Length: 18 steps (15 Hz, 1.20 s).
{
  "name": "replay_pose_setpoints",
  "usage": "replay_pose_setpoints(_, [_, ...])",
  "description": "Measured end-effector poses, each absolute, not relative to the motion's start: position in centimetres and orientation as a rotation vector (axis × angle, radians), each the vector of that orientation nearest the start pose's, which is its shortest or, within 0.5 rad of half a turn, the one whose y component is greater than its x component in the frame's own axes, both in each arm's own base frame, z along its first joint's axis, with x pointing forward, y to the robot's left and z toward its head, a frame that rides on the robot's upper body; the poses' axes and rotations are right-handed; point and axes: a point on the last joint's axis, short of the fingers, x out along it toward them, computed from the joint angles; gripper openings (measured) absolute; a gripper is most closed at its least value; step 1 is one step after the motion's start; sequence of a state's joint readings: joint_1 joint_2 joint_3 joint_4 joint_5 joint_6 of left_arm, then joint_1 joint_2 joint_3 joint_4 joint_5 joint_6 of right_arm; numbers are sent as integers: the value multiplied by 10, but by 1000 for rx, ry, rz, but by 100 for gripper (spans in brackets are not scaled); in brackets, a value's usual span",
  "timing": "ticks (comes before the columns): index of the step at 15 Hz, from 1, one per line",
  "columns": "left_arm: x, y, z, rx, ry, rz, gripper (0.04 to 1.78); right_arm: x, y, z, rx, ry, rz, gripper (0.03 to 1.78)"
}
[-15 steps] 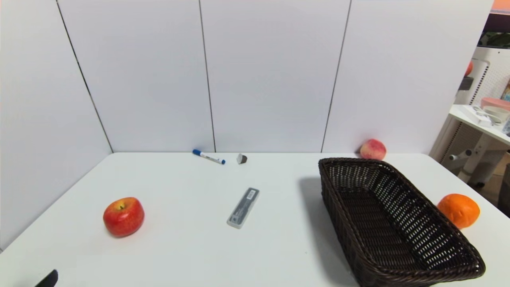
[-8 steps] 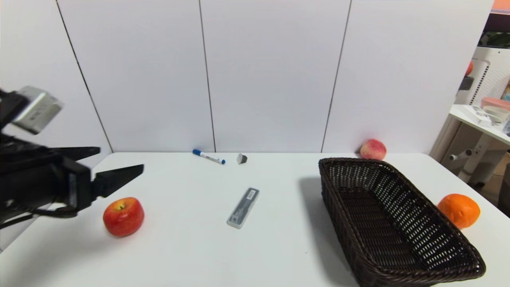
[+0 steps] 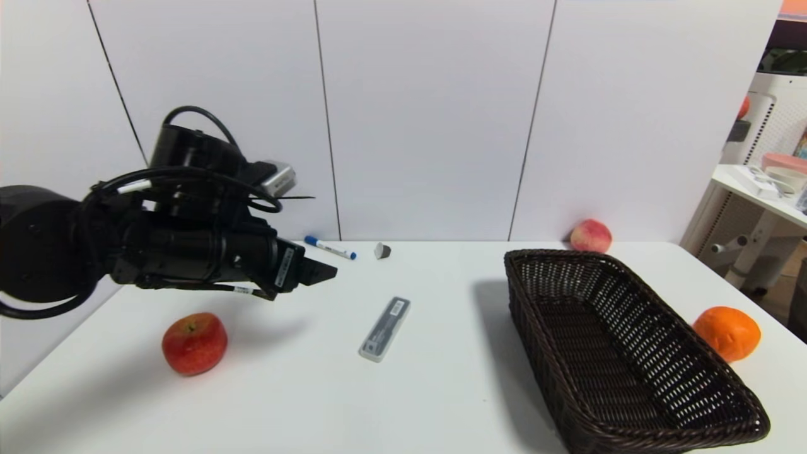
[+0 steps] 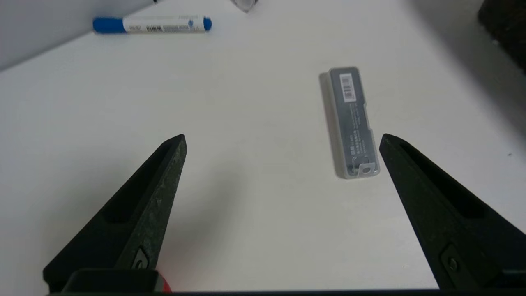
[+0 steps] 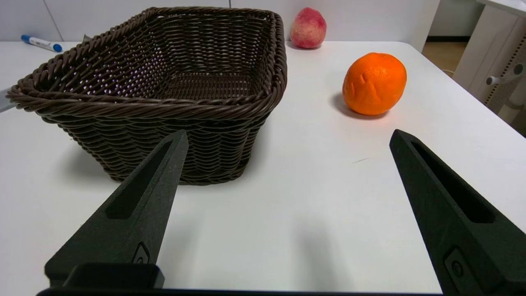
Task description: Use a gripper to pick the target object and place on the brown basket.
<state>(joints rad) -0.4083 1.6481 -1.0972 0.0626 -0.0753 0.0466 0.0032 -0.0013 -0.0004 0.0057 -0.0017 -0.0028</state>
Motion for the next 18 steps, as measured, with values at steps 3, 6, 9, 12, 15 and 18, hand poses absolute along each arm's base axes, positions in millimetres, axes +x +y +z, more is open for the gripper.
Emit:
replay_pose_setpoints(3, [289,-129,196,157,716,-434,169,-23,0,75,-3,4,2,169])
replay_pose_setpoints(6, [305,-139,176,152,780,-424,169,-23,0,75,-2,4,1,169])
replay_pose_setpoints(9, [323,-150,162,140,808,-423,169,-23,0,75,-3,4,1,169])
replay_pose_setpoints(12, [334,-173,154,134,832,-452,169,-23,0,75,-3,4,1,169])
replay_pose_setpoints(15, [332,-193,143,145,901,-476,169,-23,0,75,-3,4,1,169])
replay_pose_setpoints(18, [331,-207,131,172,943,-496,169,-23,0,75,-3,4,1,169])
